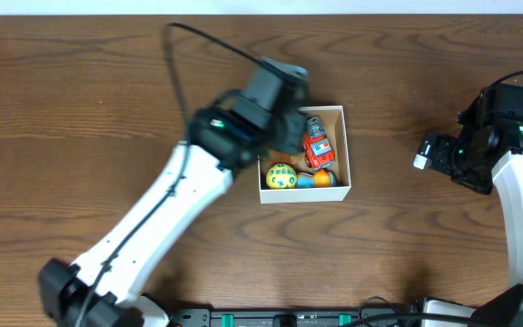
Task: Pack container
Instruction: 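Place the green toy into the box and release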
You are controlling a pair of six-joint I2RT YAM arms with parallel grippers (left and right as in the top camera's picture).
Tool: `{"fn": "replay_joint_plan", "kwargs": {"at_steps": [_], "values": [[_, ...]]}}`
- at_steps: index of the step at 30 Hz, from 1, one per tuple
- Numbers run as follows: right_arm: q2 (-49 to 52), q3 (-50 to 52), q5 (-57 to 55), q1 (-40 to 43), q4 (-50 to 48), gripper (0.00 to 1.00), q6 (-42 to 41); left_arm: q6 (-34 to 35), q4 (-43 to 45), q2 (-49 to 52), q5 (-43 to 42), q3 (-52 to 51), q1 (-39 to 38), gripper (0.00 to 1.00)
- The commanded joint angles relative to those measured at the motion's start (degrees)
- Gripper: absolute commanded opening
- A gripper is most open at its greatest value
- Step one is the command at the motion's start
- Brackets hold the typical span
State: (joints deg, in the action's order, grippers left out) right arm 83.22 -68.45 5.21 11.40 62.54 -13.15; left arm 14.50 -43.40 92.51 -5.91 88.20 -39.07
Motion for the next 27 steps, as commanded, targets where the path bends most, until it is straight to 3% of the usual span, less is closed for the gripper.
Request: {"fn": "replay_joint_plan", "kwargs": {"at_steps": [1,7,19,27], "values": [[0.0,0.1,0.2,0.6,0.1,0.99,0.6,-2.5,0.6,4.6,0.4,-0.7,-3.0,0.29],[0.0,0.1,0.2,0.6,0.1,0.99,0.6,-2.4,0.1,11.6,0.3,-0.7,-4.4,0.31],[0.0,0.1,0.2,0.6,0.1,0.99,0.6,-2.4,-0.3,15.1,0.3,-0.6,-4.4,0.83],[0.0,0.1,0.5,0.0,0.1,0.99,1.7,-2.4,-3.4,7.6,1.9,-0.5,-2.3,0.93]]}}
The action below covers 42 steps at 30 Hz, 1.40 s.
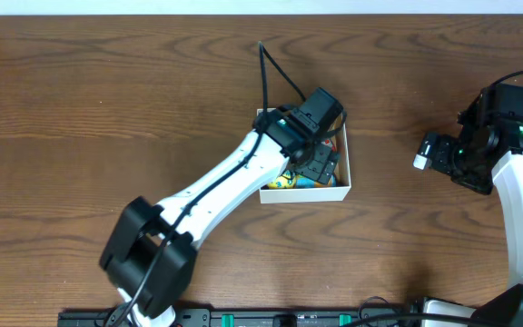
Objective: Pack container
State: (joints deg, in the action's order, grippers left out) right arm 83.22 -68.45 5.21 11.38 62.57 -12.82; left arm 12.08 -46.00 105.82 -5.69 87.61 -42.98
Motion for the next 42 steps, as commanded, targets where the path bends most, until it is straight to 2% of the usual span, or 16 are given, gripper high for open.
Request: {"fn": "replay_joint_plan", "kwargs": {"at_steps": [1,5,10,15,20,26,31,37,42], "values": [[0.0,0.1,0.4,-0.4,0.0,0.99,1.6,0.1,-1.5,-7.2,2.4,0.0,2.3,0.94],[-0.1,-0.1,-0.5,-4.2,-1.4,0.99,2.8,0.0,-4.5,-14.1,6.9,0.0,7.3,0.95],[-0.2,-2.2,-6.8,-13.7,-5.4,0.99,2.8,0.0,-5.0,-20.3,8.4,0.0,18.2,0.98],[-0.1,-2.5,-8.9,-20.8,-13.7,0.99,2.8,0.2,-4.8,-20.7,8.3,0.0,28.8,0.98],[-0.1,-2.5,-10.4,-22.4,-20.7,0.99,2.9,0.4,-3.9,-20.4,8.3,0.0,34.7,0.98],[-2.3,-2.5,-11.2,-21.1,-19.1,0.99,1.9,0.4,-7.9,-21.8,8.1,-0.1,36.3,0.98],[-11.0,-2.1,-15.6,-21.2,-16.4,0.99,-2.5,0.2,-8.6,-28.4,8.1,-3.1,36.1,0.98],[-25.5,3.2,-17.5,-21.2,-15.6,0.99,-4.5,-1.3,-7.3,-43.5,8.1,-13.8,34.4,0.98],[-40.3,15.3,-19.2,-21.2,-15.4,0.99,-6.1,-0.6,-2.7,-61.9,8.1,-29.4,33.6,0.98]]}}
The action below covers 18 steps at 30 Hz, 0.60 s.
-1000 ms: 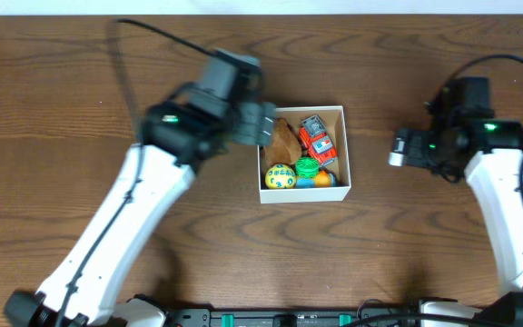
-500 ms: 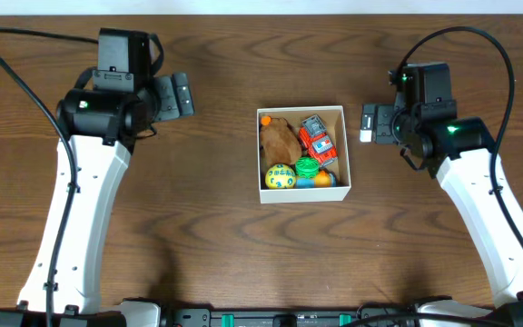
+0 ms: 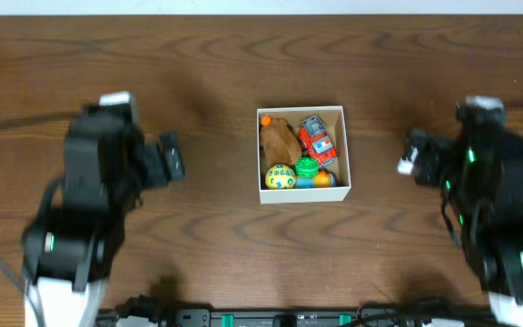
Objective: Pack container
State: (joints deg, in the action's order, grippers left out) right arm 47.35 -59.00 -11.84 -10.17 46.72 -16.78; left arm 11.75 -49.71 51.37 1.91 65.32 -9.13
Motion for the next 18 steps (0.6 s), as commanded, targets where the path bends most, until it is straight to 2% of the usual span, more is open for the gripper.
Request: {"fn": "replay_joint_plan", "kwargs": {"at_steps": [1,6,9,14,18], "values": [[-7.8,8.6,-2.1,0.3,0.6,0.99,-2.1,0.2,1.1,-10.8,0.5,-9.5,-0.2,0.98],[-22.5,18.1,-2.1,0.3,4.5,0.99,-4.5,3.8,-0.7,-26.6,0.5,-19.5,-0.2,0.98],[-28.8,20.3,-2.1,0.3,6.1,0.99,-4.4,4.9,-1.0,-32.2,0.5,-22.4,-0.2,0.98],[-31.3,20.6,-1.6,0.4,6.8,0.99,-4.4,4.9,-0.5,-33.9,0.5,-23.3,-0.2,0.98],[-31.2,20.6,3.8,0.3,7.0,0.99,-4.4,4.9,-0.8,-33.9,0.5,-23.3,-0.2,0.98]]}}
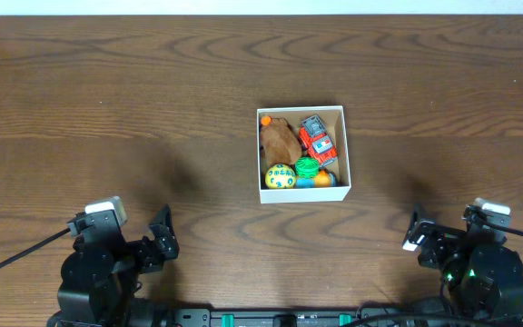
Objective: Pack container
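The white box [303,193] stands on the table right of centre. Inside lie a brown plush toy [280,139], a red toy car [316,141], a yellow patterned ball [281,176], a green piece [308,167] and an orange and blue piece [323,179]. My left gripper [162,242] is pulled back at the near left edge, far from the box. At the near right edge sits my right gripper [415,238], equally far away. Neither holds anything that I can see. From above, how the jaws stand does not show.
The brown wooden table [152,109] runs across the whole view. A black rail [280,318] lies along its near edge between the two arm bases.
Both arms have drawn back toward the near edge, the left from mid-left of the table, the right from mid-right. The box and its contents have not moved.
My left arm first reached over the box's left side, then covered most of the box. Afterwards it was off to the left, and the brown plush and a green piece lay in the box. Now both arms are folded back at the near edge.
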You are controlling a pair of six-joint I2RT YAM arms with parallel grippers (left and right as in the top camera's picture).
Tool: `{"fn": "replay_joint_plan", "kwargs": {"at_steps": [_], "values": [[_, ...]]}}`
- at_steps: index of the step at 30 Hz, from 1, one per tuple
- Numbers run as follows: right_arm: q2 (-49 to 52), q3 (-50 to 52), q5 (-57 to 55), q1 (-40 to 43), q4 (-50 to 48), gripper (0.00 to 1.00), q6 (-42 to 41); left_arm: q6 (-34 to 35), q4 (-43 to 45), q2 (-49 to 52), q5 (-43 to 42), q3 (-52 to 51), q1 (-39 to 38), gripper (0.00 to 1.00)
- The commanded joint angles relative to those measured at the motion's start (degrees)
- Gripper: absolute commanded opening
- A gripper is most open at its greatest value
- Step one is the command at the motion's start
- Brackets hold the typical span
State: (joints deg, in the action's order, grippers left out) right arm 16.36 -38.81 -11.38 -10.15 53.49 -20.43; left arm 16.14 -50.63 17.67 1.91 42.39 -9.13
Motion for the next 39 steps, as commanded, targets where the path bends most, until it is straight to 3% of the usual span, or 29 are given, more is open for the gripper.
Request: {"fn": "replay_joint_plan", "kwargs": {"at_steps": [1,14,18,21,26,39], "values": [[-0.2,0.4,4.2,0.3,0.0,0.99,-1.7,0.5,0.1,-0.2,0.5,-0.4,-0.2,0.98],[-0.2,0.4,5.5,0.3,5.2,0.99,-3.5,0.5,0.1,-0.2,0.5,-0.4,-0.2,0.98],[-0.2,0.4,1.8,0.3,5.6,0.99,0.2,0.5,0.1,-0.2,0.5,-0.4,-0.2,0.98],[-0.9,2.5,5.1,0.4,-0.1,0.99,10.1,0.5,0.1,-0.2,0.5,-0.4,-0.2,0.98],[-7.1,14.0,15.0,2.5,-20.3,0.99,23.3,0.5,0.1,-0.2,0.5,-0.4,-0.2,0.98],[-16.1,35.0,16.1,3.7,-50.9,0.99,25.2,0.5,0.1,-0.2,0.5,-0.4,-0.2,0.98]]}}
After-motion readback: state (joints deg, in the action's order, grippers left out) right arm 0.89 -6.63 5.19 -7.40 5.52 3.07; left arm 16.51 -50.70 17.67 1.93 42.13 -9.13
